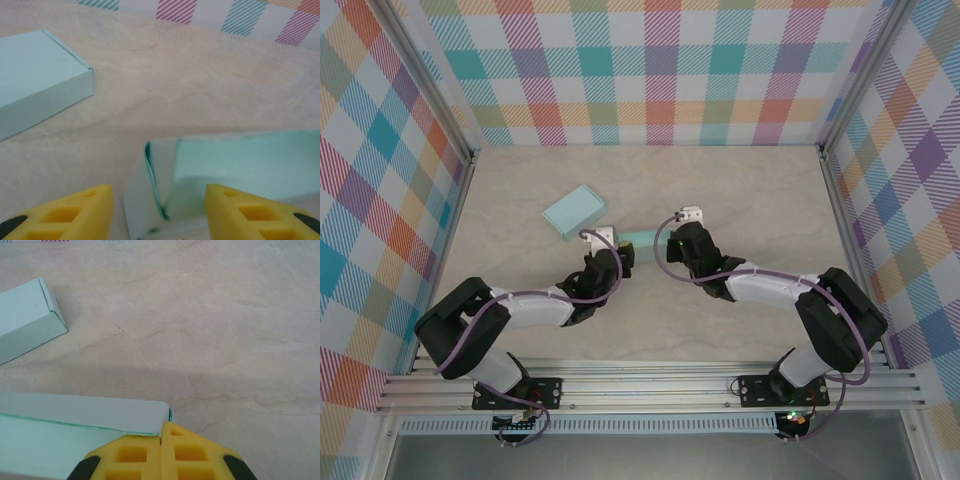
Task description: Fold the paper box
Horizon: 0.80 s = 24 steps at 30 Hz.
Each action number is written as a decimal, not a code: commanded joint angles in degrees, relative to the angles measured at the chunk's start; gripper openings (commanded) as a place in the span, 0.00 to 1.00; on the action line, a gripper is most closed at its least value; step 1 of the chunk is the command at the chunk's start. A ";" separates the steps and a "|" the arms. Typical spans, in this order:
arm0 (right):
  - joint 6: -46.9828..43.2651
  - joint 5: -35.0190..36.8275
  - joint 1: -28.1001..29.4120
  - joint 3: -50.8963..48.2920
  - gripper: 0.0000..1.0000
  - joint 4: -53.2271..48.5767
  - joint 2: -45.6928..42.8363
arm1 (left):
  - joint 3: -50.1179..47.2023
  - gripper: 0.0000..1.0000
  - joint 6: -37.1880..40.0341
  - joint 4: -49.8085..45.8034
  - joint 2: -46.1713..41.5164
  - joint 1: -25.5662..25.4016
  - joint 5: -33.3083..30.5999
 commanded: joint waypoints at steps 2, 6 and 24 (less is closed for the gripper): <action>-0.44 -2.18 1.00 -1.10 0.00 -9.77 2.64 | 0.68 0.68 -0.82 -5.11 -4.77 -0.88 2.97; -0.77 -2.01 1.27 -0.62 0.00 -10.17 2.64 | 0.81 0.87 -3.32 -8.92 -10.61 -0.81 2.11; -1.32 -1.47 2.39 0.93 0.00 -10.92 3.43 | 12.47 0.95 -20.61 -26.80 -4.31 9.65 16.19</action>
